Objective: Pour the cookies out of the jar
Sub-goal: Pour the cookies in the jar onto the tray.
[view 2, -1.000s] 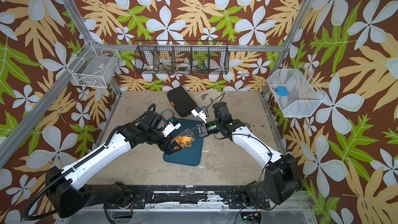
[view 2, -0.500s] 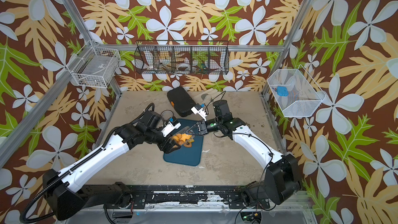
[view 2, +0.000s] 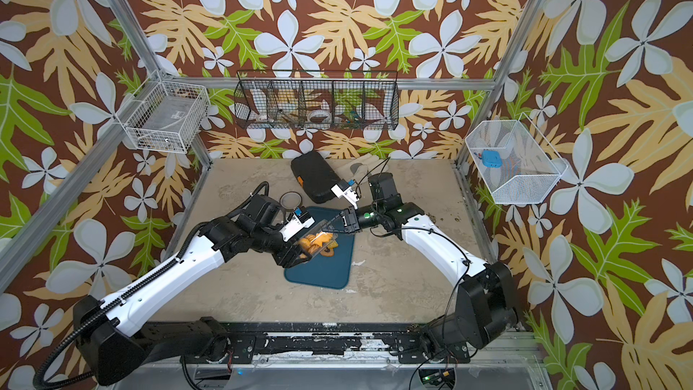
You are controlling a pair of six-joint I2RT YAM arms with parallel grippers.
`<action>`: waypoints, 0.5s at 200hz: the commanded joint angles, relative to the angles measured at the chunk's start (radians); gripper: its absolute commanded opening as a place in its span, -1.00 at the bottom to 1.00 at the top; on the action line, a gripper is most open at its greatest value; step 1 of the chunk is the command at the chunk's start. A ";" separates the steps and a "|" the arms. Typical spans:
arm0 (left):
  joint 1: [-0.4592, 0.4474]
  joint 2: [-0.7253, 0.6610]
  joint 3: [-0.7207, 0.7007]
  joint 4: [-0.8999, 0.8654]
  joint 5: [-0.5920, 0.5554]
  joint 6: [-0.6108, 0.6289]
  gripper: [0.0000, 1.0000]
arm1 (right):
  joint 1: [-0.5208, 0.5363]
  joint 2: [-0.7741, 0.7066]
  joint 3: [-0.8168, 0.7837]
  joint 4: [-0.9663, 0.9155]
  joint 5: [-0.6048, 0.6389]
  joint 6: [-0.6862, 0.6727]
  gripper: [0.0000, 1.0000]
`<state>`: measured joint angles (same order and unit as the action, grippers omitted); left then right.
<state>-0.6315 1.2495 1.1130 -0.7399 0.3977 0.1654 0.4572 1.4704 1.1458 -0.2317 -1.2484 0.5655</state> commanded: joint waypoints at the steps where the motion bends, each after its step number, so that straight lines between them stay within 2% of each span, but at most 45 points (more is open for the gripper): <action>1: 0.001 0.003 -0.002 0.013 -0.033 -0.035 0.23 | 0.002 0.001 0.008 0.008 -0.015 -0.006 -1.00; 10: 0.001 0.003 -0.002 0.013 -0.036 -0.036 0.22 | 0.002 0.003 0.008 0.005 -0.013 -0.006 -0.99; 19: 0.001 0.004 -0.003 0.012 -0.039 -0.038 0.21 | 0.001 0.006 0.009 -0.002 -0.008 -0.008 -0.82; 48: 0.001 0.013 -0.005 0.008 -0.051 -0.051 0.17 | -0.004 0.013 0.014 -0.036 0.012 -0.035 -0.49; 71: 0.003 0.039 -0.005 -0.009 -0.046 -0.061 0.13 | -0.023 0.021 0.021 -0.099 0.065 -0.070 -0.03; 100: 0.004 0.071 -0.024 -0.040 -0.068 -0.073 0.13 | -0.064 0.019 0.049 -0.214 0.182 -0.151 0.14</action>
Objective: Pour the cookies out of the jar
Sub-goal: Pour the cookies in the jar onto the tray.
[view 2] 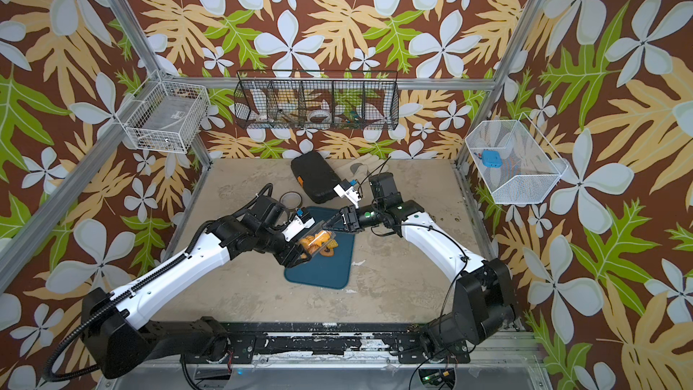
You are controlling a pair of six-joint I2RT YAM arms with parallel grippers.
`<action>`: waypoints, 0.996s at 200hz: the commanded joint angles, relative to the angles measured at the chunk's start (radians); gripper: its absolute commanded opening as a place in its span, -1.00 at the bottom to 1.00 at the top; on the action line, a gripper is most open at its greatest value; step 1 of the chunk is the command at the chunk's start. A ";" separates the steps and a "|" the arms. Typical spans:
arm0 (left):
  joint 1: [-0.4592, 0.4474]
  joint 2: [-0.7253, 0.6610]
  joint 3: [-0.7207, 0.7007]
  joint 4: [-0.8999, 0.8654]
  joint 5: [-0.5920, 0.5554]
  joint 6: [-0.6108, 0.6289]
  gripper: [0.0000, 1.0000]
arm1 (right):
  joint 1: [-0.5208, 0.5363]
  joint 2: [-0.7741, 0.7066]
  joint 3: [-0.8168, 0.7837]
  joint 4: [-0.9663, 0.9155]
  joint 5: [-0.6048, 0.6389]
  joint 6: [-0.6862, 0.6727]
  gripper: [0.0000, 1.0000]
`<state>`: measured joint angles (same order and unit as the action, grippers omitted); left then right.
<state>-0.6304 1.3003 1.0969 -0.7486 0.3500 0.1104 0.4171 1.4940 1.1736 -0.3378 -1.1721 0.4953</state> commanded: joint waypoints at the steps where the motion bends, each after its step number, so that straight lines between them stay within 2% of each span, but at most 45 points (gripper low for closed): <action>1: 0.003 0.022 -0.008 -0.032 -0.020 -0.019 0.13 | -0.024 -0.006 0.023 -0.111 0.110 -0.083 0.14; 31: 0.003 0.084 0.008 -0.092 -0.061 -0.060 0.13 | -0.048 -0.027 0.020 -0.136 0.169 -0.108 0.16; 63: 0.003 0.171 0.110 -0.187 -0.113 -0.134 0.13 | -0.048 -0.037 0.003 -0.132 0.169 -0.116 0.16; 120: -0.044 0.325 0.217 -0.351 -0.096 -0.268 0.13 | -0.048 -0.048 0.001 -0.165 0.172 -0.167 0.15; 157: -0.103 0.379 0.327 -0.441 -0.104 -0.340 0.13 | -0.048 -0.058 -0.023 -0.150 0.161 -0.171 0.14; 199: -0.114 0.391 0.386 -0.501 -0.120 -0.366 0.14 | -0.048 -0.060 -0.039 -0.138 0.150 -0.172 0.13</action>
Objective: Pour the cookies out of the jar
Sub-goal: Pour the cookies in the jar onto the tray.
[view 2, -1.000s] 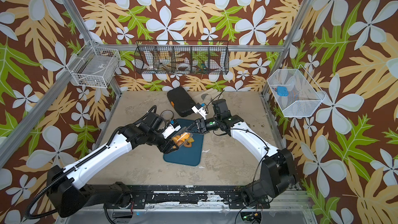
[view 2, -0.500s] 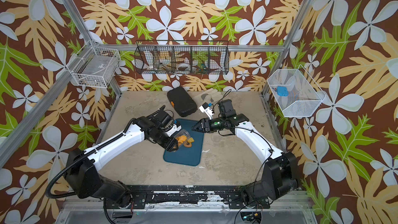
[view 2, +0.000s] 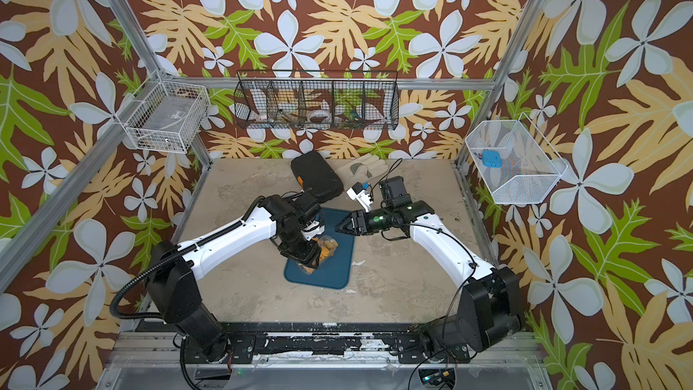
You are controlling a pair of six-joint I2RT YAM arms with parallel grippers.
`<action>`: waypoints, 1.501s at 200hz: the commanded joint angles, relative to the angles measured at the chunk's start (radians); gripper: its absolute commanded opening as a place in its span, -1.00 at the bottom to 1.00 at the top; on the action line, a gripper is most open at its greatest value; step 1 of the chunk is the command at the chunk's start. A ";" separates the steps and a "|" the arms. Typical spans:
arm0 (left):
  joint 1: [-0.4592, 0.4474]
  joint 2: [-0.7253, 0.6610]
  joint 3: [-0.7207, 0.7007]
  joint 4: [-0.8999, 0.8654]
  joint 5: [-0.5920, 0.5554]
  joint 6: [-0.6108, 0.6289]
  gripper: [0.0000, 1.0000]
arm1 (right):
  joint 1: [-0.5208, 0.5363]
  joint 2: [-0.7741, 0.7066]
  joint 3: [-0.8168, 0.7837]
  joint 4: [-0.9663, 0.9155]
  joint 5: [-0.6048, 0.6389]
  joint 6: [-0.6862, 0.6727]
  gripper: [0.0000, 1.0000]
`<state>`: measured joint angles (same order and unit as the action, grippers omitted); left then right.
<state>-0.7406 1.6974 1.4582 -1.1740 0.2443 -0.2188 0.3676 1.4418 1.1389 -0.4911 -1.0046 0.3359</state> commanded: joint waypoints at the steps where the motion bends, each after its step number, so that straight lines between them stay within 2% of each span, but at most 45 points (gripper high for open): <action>1: -0.004 -0.006 0.023 -0.078 -0.016 -0.038 0.14 | 0.001 -0.008 -0.005 0.016 -0.017 -0.012 0.13; 31: -0.011 -0.019 -0.008 -0.097 -0.019 -0.048 0.12 | 0.001 -0.013 -0.022 0.026 -0.022 -0.011 0.13; 54: -0.031 -0.024 0.110 -0.078 -0.056 -0.080 0.09 | 0.001 -0.017 -0.028 0.029 -0.024 -0.011 0.13; 78: -0.035 0.020 0.070 -0.114 -0.060 -0.046 0.10 | 0.002 -0.013 -0.026 0.031 -0.028 -0.004 0.12; 91: -0.047 0.008 0.047 -0.105 -0.023 -0.052 0.11 | 0.001 -0.022 -0.024 0.028 -0.024 -0.006 0.12; 110: -0.057 -0.023 -0.019 -0.040 -0.043 -0.069 0.14 | 0.002 -0.032 -0.038 0.033 -0.023 -0.002 0.12; 132: -0.059 0.002 -0.052 -0.071 -0.051 -0.045 0.12 | 0.002 -0.037 -0.051 0.029 -0.022 -0.005 0.12; 178: -0.060 -0.009 -0.031 -0.094 -0.025 -0.048 0.12 | 0.001 -0.042 -0.060 0.044 -0.016 0.008 0.12; 203: -0.060 -0.021 0.064 -0.130 -0.062 -0.056 0.14 | 0.001 -0.041 -0.067 0.061 -0.014 0.020 0.12; 215: -0.058 -0.013 0.008 -0.100 -0.080 -0.045 0.15 | 0.002 -0.032 -0.068 0.067 -0.017 0.026 0.11; 230: -0.059 0.000 -0.129 -0.057 0.002 -0.030 0.13 | 0.002 -0.023 -0.055 0.065 -0.020 0.027 0.10; 238: -0.065 -0.005 -0.155 -0.054 -0.003 -0.034 0.13 | 0.002 -0.025 -0.045 0.057 -0.018 0.021 0.10; 262: -0.054 -0.038 -0.147 -0.065 -0.073 -0.031 0.16 | 0.002 -0.031 -0.040 0.056 -0.014 0.018 0.10; 300: -0.035 -0.026 -0.098 -0.063 -0.067 -0.032 0.16 | 0.001 -0.036 -0.056 0.068 -0.017 0.029 0.10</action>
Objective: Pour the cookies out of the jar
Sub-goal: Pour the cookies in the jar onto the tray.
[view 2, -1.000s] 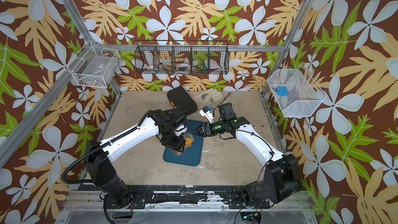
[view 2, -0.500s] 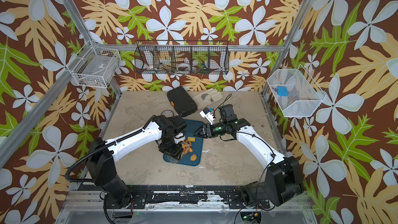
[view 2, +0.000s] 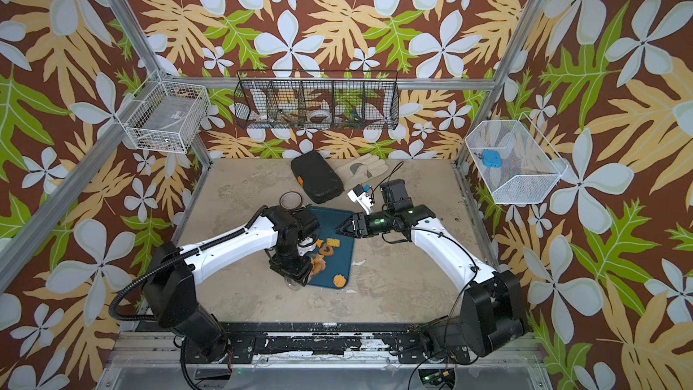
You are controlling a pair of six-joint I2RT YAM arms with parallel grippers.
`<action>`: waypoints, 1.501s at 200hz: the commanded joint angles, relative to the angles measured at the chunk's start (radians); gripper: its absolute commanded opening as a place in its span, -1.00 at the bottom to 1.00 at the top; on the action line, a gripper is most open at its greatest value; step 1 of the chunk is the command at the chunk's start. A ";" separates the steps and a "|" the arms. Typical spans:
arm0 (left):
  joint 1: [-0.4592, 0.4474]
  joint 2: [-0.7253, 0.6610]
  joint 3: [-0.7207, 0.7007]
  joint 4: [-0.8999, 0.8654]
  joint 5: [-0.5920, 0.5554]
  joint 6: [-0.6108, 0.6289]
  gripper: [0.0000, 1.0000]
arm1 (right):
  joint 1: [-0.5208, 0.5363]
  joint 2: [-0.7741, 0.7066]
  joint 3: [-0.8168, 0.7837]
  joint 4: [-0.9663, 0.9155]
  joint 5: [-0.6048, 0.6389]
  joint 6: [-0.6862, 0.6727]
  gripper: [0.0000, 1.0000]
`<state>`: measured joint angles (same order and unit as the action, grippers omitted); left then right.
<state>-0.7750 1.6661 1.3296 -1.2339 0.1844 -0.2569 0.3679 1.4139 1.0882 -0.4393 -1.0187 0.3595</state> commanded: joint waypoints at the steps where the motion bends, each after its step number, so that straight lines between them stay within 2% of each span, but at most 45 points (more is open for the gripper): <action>1: -0.001 0.005 0.031 -0.003 -0.009 0.006 0.16 | 0.001 -0.008 -0.005 0.016 -0.004 0.005 0.10; 36: 0.000 0.000 -0.006 0.043 0.001 0.004 0.15 | 0.001 -0.009 0.001 -0.002 -0.003 -0.004 0.10; 44: 0.006 -0.017 -0.024 0.079 0.037 -0.007 0.14 | 0.001 -0.014 -0.003 0.004 0.000 -0.004 0.10; 62: 0.011 -0.012 0.019 0.065 -0.004 -0.006 0.15 | 0.002 -0.014 -0.008 0.002 0.000 -0.005 0.10; 73: 0.034 -0.014 0.008 0.080 0.066 -0.002 0.13 | 0.001 -0.012 -0.011 0.007 -0.002 -0.002 0.10; 86: 0.032 -0.019 0.064 0.078 0.017 -0.018 0.17 | 0.002 -0.012 -0.010 0.003 -0.002 -0.006 0.10; 96: 0.057 -0.050 0.018 0.150 0.103 -0.027 0.17 | 0.002 -0.014 -0.014 0.013 -0.002 -0.001 0.10; 110: 0.067 -0.051 -0.011 0.149 0.097 -0.022 0.19 | 0.002 -0.011 -0.006 0.002 -0.004 -0.010 0.10; 120: 0.091 -0.066 -0.077 0.200 0.235 -0.014 0.16 | 0.001 -0.011 -0.003 -0.003 -0.001 -0.014 0.10; 132: 0.096 -0.084 -0.098 0.213 0.201 -0.036 0.16 | 0.002 -0.012 -0.005 0.000 -0.004 -0.014 0.10; 142: 0.103 -0.103 -0.134 0.264 0.263 -0.049 0.16 | 0.001 -0.013 -0.006 0.000 -0.003 -0.015 0.10; 152: 0.103 -0.099 -0.147 0.260 0.273 -0.049 0.16 | 0.001 -0.012 -0.008 0.004 -0.003 -0.014 0.10; 159: 0.111 -0.098 -0.151 0.273 0.348 -0.032 0.16 | 0.001 -0.009 -0.007 0.002 -0.004 -0.015 0.10; 165: 0.115 -0.112 -0.166 0.314 0.397 -0.056 0.15 | 0.001 -0.009 -0.007 0.001 -0.004 -0.016 0.10; 181: 0.134 -0.145 -0.192 0.378 0.393 -0.106 0.16 | 0.000 -0.008 -0.008 0.005 -0.004 -0.014 0.10; 197: 0.177 -0.181 -0.251 0.460 0.521 -0.145 0.14 | 0.002 -0.006 -0.008 0.003 -0.005 -0.017 0.10; 215: 0.224 -0.224 -0.299 0.518 0.525 -0.187 0.11 | 0.002 -0.005 -0.008 -0.004 -0.004 -0.024 0.10; 220: 0.227 -0.229 -0.305 0.516 0.496 -0.196 0.10 | 0.001 -0.006 -0.009 -0.003 -0.004 -0.024 0.09; 243: 0.227 -0.155 -0.232 0.322 0.333 -0.061 0.09 | 0.001 0.002 -0.003 -0.005 -0.008 -0.029 0.10; 272: 0.227 -0.152 -0.195 0.323 0.211 -0.066 0.09 | 0.002 0.016 0.007 -0.006 -0.009 -0.031 0.10; 286: 0.218 -0.110 -0.134 0.231 0.209 -0.015 0.07 | 0.002 0.025 0.015 -0.011 -0.011 -0.036 0.10; 300: 0.215 -0.134 -0.154 0.294 0.175 -0.038 0.09 | 0.002 0.027 0.017 -0.009 -0.009 -0.037 0.09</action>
<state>-0.5545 1.5475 1.1751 -0.9291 0.4385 -0.3191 0.3679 1.4368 1.0950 -0.4507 -1.0199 0.3363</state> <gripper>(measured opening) 0.666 0.548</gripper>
